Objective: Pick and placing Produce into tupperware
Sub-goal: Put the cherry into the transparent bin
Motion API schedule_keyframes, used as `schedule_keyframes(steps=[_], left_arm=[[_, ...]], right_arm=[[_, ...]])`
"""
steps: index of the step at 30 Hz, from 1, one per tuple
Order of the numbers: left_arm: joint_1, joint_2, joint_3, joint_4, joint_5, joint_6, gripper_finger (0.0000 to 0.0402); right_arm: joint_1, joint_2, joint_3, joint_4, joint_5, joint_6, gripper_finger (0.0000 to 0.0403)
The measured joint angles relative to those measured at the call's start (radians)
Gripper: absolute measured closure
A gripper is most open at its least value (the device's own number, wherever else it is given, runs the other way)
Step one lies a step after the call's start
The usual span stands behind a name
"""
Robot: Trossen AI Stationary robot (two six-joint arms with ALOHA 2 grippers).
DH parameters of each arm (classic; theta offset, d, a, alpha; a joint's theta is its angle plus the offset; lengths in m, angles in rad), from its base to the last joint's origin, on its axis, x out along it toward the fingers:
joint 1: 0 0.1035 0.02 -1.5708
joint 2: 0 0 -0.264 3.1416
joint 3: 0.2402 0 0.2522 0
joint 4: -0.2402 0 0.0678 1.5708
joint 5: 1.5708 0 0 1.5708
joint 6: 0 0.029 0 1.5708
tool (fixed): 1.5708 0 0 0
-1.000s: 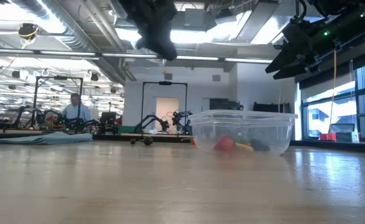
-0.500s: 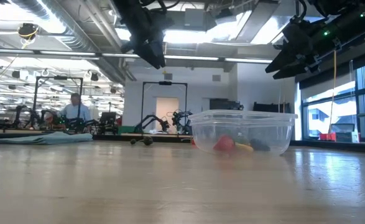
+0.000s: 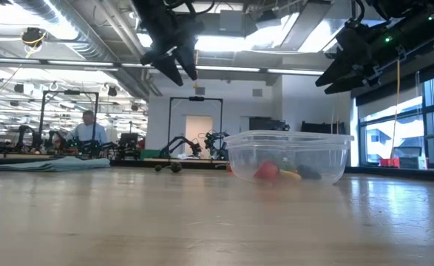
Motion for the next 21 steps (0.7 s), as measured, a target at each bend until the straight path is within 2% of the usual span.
schedule_keyframes(steps=[4, 8, 21], left_arm=[[-0.012, 0.001, 0.000, -0.007, 0.008, -0.112, 0.0157], [0.018, 0.047, -0.002, -0.049, 0.034, -0.193, 0.0162], [0.093, 0.328, 0.000, -0.016, 0.130, -0.141, 0.0190]], right_arm=[[0.000, 0.000, 0.000, 0.000, 0.000, 0.000, 0.0137], [0.000, 0.000, 0.000, 0.001, 0.000, 0.000, 0.0137], [-0.007, 0.020, 0.000, 0.037, 0.000, -0.001, 0.0137]])
